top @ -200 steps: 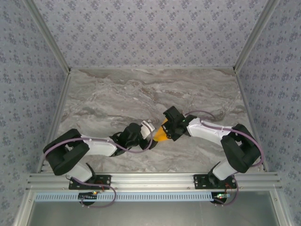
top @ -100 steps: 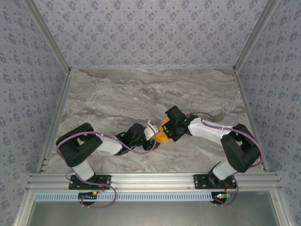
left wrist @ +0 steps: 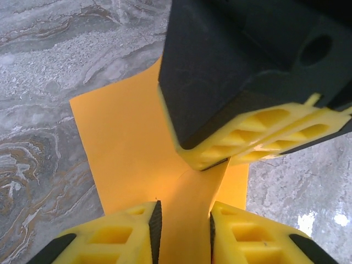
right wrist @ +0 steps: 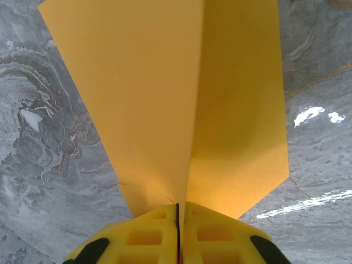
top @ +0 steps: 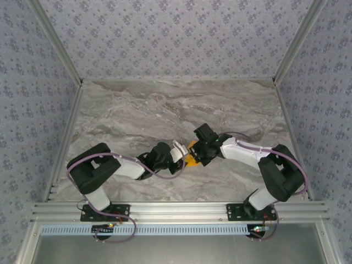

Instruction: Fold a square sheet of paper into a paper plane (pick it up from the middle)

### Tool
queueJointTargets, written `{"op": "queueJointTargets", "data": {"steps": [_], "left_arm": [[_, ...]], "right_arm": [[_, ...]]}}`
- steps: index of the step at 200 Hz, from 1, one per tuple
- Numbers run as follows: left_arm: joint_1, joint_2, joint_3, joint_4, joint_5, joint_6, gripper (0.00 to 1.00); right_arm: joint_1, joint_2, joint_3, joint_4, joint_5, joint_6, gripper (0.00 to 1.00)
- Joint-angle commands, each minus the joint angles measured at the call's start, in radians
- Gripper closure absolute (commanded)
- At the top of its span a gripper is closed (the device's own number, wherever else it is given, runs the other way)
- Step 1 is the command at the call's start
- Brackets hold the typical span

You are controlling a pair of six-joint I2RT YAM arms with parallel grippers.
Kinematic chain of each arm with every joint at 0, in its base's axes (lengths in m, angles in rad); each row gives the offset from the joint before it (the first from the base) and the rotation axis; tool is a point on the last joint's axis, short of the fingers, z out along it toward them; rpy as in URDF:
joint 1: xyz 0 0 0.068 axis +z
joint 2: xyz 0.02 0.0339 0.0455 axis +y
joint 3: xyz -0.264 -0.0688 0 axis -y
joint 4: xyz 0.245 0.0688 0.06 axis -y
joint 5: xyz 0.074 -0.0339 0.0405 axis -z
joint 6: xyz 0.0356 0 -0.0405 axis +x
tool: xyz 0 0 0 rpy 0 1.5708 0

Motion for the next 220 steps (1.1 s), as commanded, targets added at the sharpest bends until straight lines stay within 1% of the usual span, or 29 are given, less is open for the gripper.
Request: {"op": "queueJointTargets", "data": {"steps": [1,33,57,74,111,142,165,194,220], "left_arm": [[-0.002,0.012,0.025,-0.012,0.004,0.015,0.75],[-0.002,0.014,0.021,-0.016,0.003,-0.02,0.76],[-0.002,-0.001,0.015,-0.038,0.003,-0.08,0.76],[-0.002,-0.019,0.02,-0.078,0.001,-0.142,0.77],[-0.002,-0.043,0.053,-0.177,0.01,-0.291,0.8],[-0.002,-0.05,0.076,-0.216,0.032,-0.466,0.84],[-0.002,-0.058,0.084,-0.222,0.043,-0.596,0.86],[-0.002,-0.048,0.118,-0.252,0.074,-0.739,0.87],[-0.003,-0.031,0.123,-0.226,0.108,-0.833,0.87]], "right_arm": [[-0.012,-0.014,0.001,-0.017,-0.017,-0.023,0.81],[-0.044,-0.032,0.004,-0.038,-0.015,-0.084,0.57],[-0.072,-0.06,0.002,-0.045,-0.024,-0.166,0.44],[-0.087,-0.09,-0.008,-0.046,-0.022,-0.227,0.39],[-0.105,-0.201,-0.091,0.019,0.014,-0.353,0.34],[-0.119,-0.318,-0.182,0.075,0.038,-0.43,0.31],[-0.134,-0.38,-0.224,0.101,0.03,-0.481,0.3],[-0.144,-0.391,-0.274,0.179,-0.005,-0.509,0.31],[-0.148,-0.363,-0.316,0.285,-0.054,-0.51,0.37]]}}
